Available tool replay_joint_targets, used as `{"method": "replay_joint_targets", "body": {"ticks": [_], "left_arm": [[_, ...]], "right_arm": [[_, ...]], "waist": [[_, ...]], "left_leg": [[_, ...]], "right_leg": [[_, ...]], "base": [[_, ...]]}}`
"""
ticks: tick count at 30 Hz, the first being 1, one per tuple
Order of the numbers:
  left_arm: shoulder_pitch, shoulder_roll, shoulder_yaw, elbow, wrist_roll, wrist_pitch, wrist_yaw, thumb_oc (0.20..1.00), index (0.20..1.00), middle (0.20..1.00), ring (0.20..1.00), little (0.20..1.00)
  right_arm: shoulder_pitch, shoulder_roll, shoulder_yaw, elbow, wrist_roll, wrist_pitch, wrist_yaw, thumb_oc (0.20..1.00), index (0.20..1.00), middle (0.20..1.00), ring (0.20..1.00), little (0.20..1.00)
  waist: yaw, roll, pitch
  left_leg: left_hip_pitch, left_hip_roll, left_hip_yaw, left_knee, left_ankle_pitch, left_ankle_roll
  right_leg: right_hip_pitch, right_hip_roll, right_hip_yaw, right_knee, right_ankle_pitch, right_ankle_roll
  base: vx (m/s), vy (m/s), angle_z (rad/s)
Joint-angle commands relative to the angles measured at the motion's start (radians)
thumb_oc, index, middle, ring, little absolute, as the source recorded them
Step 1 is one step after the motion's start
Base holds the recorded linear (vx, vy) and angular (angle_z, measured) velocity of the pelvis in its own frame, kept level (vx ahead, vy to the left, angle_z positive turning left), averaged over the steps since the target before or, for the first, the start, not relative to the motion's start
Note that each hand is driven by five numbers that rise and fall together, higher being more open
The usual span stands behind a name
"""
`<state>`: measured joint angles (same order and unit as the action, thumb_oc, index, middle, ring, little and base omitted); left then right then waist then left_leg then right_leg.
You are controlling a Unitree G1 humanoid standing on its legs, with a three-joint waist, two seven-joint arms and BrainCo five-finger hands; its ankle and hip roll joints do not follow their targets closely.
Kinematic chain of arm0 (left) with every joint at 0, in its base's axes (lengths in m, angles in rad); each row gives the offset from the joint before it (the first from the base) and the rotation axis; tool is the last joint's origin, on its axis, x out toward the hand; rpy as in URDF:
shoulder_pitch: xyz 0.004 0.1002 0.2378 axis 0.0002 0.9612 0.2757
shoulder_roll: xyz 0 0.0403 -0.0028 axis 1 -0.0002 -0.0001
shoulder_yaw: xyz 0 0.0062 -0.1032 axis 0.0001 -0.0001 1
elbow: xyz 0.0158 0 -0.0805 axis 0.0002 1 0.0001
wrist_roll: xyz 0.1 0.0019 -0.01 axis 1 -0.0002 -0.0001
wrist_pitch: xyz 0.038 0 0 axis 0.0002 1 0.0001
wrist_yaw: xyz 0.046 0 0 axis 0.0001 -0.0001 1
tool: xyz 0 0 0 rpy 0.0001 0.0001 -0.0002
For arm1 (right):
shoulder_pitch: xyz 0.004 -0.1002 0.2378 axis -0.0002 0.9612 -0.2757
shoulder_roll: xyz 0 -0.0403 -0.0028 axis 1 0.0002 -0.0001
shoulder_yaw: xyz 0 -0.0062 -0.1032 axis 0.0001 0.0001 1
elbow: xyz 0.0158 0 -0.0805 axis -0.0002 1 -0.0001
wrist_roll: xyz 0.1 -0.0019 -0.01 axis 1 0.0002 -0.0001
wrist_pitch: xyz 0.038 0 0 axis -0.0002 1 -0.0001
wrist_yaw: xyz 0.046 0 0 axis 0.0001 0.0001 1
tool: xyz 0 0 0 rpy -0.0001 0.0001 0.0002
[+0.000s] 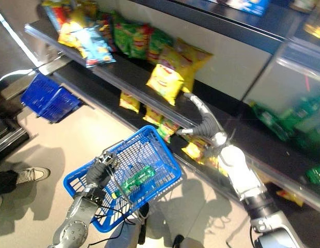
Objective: Pick up the snacks into the basket
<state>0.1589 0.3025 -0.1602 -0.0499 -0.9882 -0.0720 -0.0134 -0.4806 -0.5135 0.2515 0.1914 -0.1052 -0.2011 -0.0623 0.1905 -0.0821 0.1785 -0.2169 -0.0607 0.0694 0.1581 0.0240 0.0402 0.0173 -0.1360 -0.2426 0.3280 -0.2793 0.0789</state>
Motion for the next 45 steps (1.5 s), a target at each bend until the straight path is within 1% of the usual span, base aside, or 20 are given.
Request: {"method": "replay_joint_targets", "body": {"ticks": [1, 2, 4, 6, 7, 9, 10, 11, 13, 15, 21, 23, 25, 28, 32, 34, 35, 36, 41, 45], "left_arm": [[-0.155, 0.052, 0.043, -0.208, 0.102, -0.157, 0.003, 0.2, 0.2, 0.2, 0.2, 0.2], [-0.159, 0.045, 0.035, -0.209, 0.11, -0.151, 0.015, 0.2, 0.2, 0.2, 0.2, 0.2], [-0.177, 0.042, 0.027, -0.21, 0.114, -0.148, 0.023, 0.2, 0.2, 0.2, 0.2, 0.2], [-0.213, 0.04, 0.004, -0.193, 0.103, -0.152, 0.023, 0.2, 0.2, 0.2, 0.2, 0.2], [-0.214, 0.04, 0.005, -0.193, 0.103, -0.152, 0.023, 0.2, 0.2, 0.2, 0.2, 0.2], [-0.235, 0.035, -0.009, -0.195, 0.089, -0.155, 0.015, 0.2, 0.2, 0.2, 0.2, 0.2], [-0.235, 0.035, -0.009, -0.195, 0.089, -0.155, 0.015, 0.2, 0.2, 0.2, 0.2, 0.2], [-0.246, 0.033, -0.014, -0.188, 0.096, -0.16, 0.024, 0.2, 0.2, 0.2, 0.2, 0.2], [-0.237, 0.027, -0.011, -0.19, 0.107, -0.16, 0.026, 0.2, 0.2, 0.2, 0.2, 0.2], [-0.219, 0.016, -0.002, -0.197, 0.109, -0.16, 0.021, 0.2, 0.2, 0.2, 0.2, 0.2], [-0.199, -0.014, 0.027, -0.178, 0.101, -0.159, 0.022, 0.2, 0.2, 0.2, 0.2, 0.2], [-0.185, -0.023, 0.027, -0.18, 0.101, -0.154, 0.005, 0.2, 0.2, 0.2, 0.2, 0.2], [-0.172, -0.033, 0.037, -0.185, 0.097, -0.154, -0.011, 0.2, 0.2, 0.2, 0.2, 0.2], [-0.17, -0.043, 0.032, -0.186, 0.099, -0.154, -0.01, 0.2, 0.2, 0.2, 0.2, 0.2], [-0.167, -0.054, 0.033, -0.19, 0.095, -0.15, -0.006, 0.2, 0.2, 0.2, 0.2, 0.2], [-0.175, -0.043, 0.036, -0.2, 0.099, -0.166, 0.0, 0.2, 0.2, 0.2, 0.2, 0.2], [-0.18, -0.041, 0.035, -0.198, 0.102, -0.175, 0.004, 0.2, 0.2, 0.2, 0.2, 0.2], [-0.185, -0.036, 0.038, -0.197, 0.106, -0.179, 0.005, 0.2, 0.2, 0.2, 0.2, 0.2], [-0.176, -0.028, 0.046, -0.201, 0.107, -0.175, -0.005, 0.2, 0.2, 0.2, 0.2, 0.2], [-0.18, -0.021, 0.041, -0.22, 0.101, -0.175, -0.003, 0.2, 0.2, 0.2, 0.2, 0.2]], "right_arm": [[-0.002, 0.095, -0.018, 0.071, 0.197, 0.014, -0.082, 1.0, 1.0, 1.0, 1.0, 1.0], [0.0, 0.121, -0.035, 0.116, 0.235, 0.021, -0.094, 1.0, 1.0, 1.0, 1.0, 1.0], [-0.007, 0.121, -0.044, 0.133, 0.234, 0.035, -0.113, 1.0, 1.0, 1.0, 1.0, 1.0], [-0.016, 0.099, -0.063, 0.194, 0.244, 0.047, -0.131, 1.0, 1.0, 1.0, 1.0, 1.0], [-0.017, 0.098, -0.063, 0.195, 0.244, 0.047, -0.131, 1.0, 1.0, 1.0, 1.0, 1.0], [-0.038, 0.095, -0.072, 0.249, 0.286, 0.064, -0.166, 1.0, 1.0, 1.0, 1.0, 1.0], [-0.038, 0.094, -0.071, 0.249, 0.286, 0.064, -0.166, 1.0, 1.0, 1.0, 1.0, 1.0], [-0.036, 0.09, -0.081, 0.262, 0.297, 0.071, -0.182, 1.0, 1.0, 1.0, 1.0, 1.0], [-0.031, 0.09, -0.099, 0.288, 0.296, 0.074, -0.199, 1.0, 1.0, 1.0, 1.0, 1.0], [-0.004, 0.105, -0.127, 0.297, 0.331, 0.062, -0.2, 1.0, 1.0, 1.0, 1.0, 1.0], [0.181, 0.079, -0.196, 0.167, 0.31, 0.042, -0.148, 1.0, 1.0, 1.0, 1.0, 1.0], [0.264, 0.06, -0.237, 0.13, 0.295, 0.038, -0.134, 1.0, 1.0, 1.0, 1.0, 1.0], [0.351, 0.04, -0.296, 0.093, 0.297, 0.024, -0.124, 1.0, 1.0, 1.0, 1.0, 1.0], [0.373, 0.044, -0.321, 0.092, 0.308, 0.015, -0.134, 1.0, 1.0, 1.0, 1.0, 1.0], [0.41, 0.044, -0.345, 0.081, 0.311, 0.015, -0.134, 1.0, 1.0, 1.0, 1.0, 1.0], [0.402, 0.05, -0.318, 0.087, 0.31, 0.009, -0.139, 1.0, 1.0, 1.0, 1.0, 1.0], [0.399, 0.051, -0.31, 0.081, 0.314, 0.006, -0.137, 1.0, 1.0, 1.0, 1.0, 1.0], [0.392, 0.052, -0.3, 0.075, 0.32, 0.006, -0.128, 1.0, 1.0, 1.0, 1.0, 1.0], [0.368, 0.077, -0.261, 0.057, 0.332, 0.019, -0.085, 1.0, 1.0, 1.0, 1.0, 1.0], [0.315, 0.106, -0.198, 0.05, 0.42, 0.023, -0.041, 1.0, 1.0, 1.0, 1.0, 1.0]], "waist": [[0.007, 0.002, -0.012], [0.009, 0.01, -0.005], [-0.001, 0.029, 0.009], [-0.043, 0.031, 0.02], [-0.043, 0.034, 0.018], [-0.084, 0.044, 0.032], [-0.085, 0.045, 0.033], [-0.11, 0.047, 0.04], [-0.118, 0.043, 0.043], [-0.116, 0.04, 0.034], [-0.149, 0.053, -0.007], [-0.171, 0.053, -0.016], [-0.193, 0.057, 0.001], [-0.196, 0.054, 0.01], [-0.205, 0.061, -0.003], [-0.188, 0.083, -0.005], [-0.184, 0.082, 0.0], [-0.183, 0.077, 0.002], [-0.186, 0.07, -0.022], [-0.178, 0.057, -0.019]], "left_leg": [[0.023, -0.005, -0.051, -0.017, -0.042, 0.008], [0.038, -0.014, -0.057, -0.01, -0.055, 0.013], [0.067, -0.017, -0.081, -0.015, -0.065, 0.011], [0.09, -0.035, -0.127, -0.025, -0.062, -0.006], [0.087, -0.033, -0.129, -0.027, -0.059, -0.006], [0.126, -0.049, -0.18, -0.032, -0.085, -0.026], [0.127, -0.049, -0.181, -0.032, -0.086, -0.026], [0.15, -0.06, -0.203, -0.01, -0.111, -0.032], [0.162, -0.068, -0.209, 0.008, -0.133, -0.031], [0.167, -0.069, -0.201, 0.004, -0.144, -0.031], [0.185, -0.031, -0.183, -0.003, -0.158, -0.062], [0.176, -0.019, -0.169, 0.08, -0.171, -0.086], [0.137, 0.001, -0.145, 0.272, -0.113, -0.138], [0.117, -0.026, -0.169, 0.346, -0.092, -0.14], [0.095, 0.018, -0.158, 0.217, -0.134, -0.11], [0.042, 0.037, -0.256, 0.044, -0.042, -0.111], [0.024, 0.033, -0.268, 0.025, -0.014, -0.117], [0.009, 0.014, -0.28, 0.049, -0.017, -0.116], [0.089, 0.016, -0.235, -0.046, -0.032, -0.087], [0.09, 0.004, -0.2, -0.043, -0.044, -0.071]], "right_leg": [[-0.097, -0.084, -0.001, 0.212, 0.31, 0.09], [-0.091, -0.094, -0.004, 0.244, 0.326, 0.093], [-0.136, -0.067, 0.014, 0.259, 0.297, 0.074], [-0.2, 0.036, 0.092, 0.178, 0.217, 0.049], [-0.201, 0.039, 0.09, 0.173, 0.222, 0.048], [-0.28, 0.028, 0.095, -0.019, 0.238, 0.044], [-0.278, 0.028, 0.094, -0.02, 0.238, 0.044], [-0.302, 0.018, 0.143, -0.066, 0.273, 0.055], [-0.302, 0.01, 0.168, -0.071, 0.303, 0.064], [-0.271, 0.001, 0.155, -0.107, 0.309, 0.066], [-0.204, 0.032, 0.151, -0.154, 0.284, 0.045], [-0.164, 0.044, 0.154, -0.17, 0.267, 0.029], [-0.107, 0.065, 0.174, -0.182, 0.248, 0.001], [-0.097, 0.076, 0.205, -0.183, 0.249, -0.015], [-0.092, 0.1, 0.272, -0.179, 0.223, -0.011], [-0.081, 0.148, 0.362, -0.165, 0.208, -0.007], [-0.076, 0.156, 0.38, -0.161, 0.208, -0.008], [-0.072, 0.159, 0.397, -0.159, 0.203, -0.007], [-0.065, 0.144, 0.417, -0.17, 0.196, 0.01], [-0.085, 0.118, 0.427, -0.175, 0.21, 0.027]], "base": [[0.26, 0.232, 0.63], [0.17, 0.131, 0.77], [0.16, 0.045, 0.76], [0.14, -0.026, 0.67], [0.19, -0.041, 0.8], [0.23, -0.061, 0.88], [0.26, -0.063, 0.62], [0.22, -0.065, 0.37], [0.2, -0.107, 0.52], [0.1, -0.126, 0.56], [0.12, -0.183, 0.15], [0.14, -0.225, -0.26], [0.12, -0.204, -0.28], [0.09, -0.101, -0.71], [0.16, 0.012, -0.81], [0.24, 0.087, -0.85], [0.16, 0.009, -0.77], [0.14, -0.01, -1.1], [0.11, 0.105, -1.09], [0.03, 0.091, -0.44]]}}
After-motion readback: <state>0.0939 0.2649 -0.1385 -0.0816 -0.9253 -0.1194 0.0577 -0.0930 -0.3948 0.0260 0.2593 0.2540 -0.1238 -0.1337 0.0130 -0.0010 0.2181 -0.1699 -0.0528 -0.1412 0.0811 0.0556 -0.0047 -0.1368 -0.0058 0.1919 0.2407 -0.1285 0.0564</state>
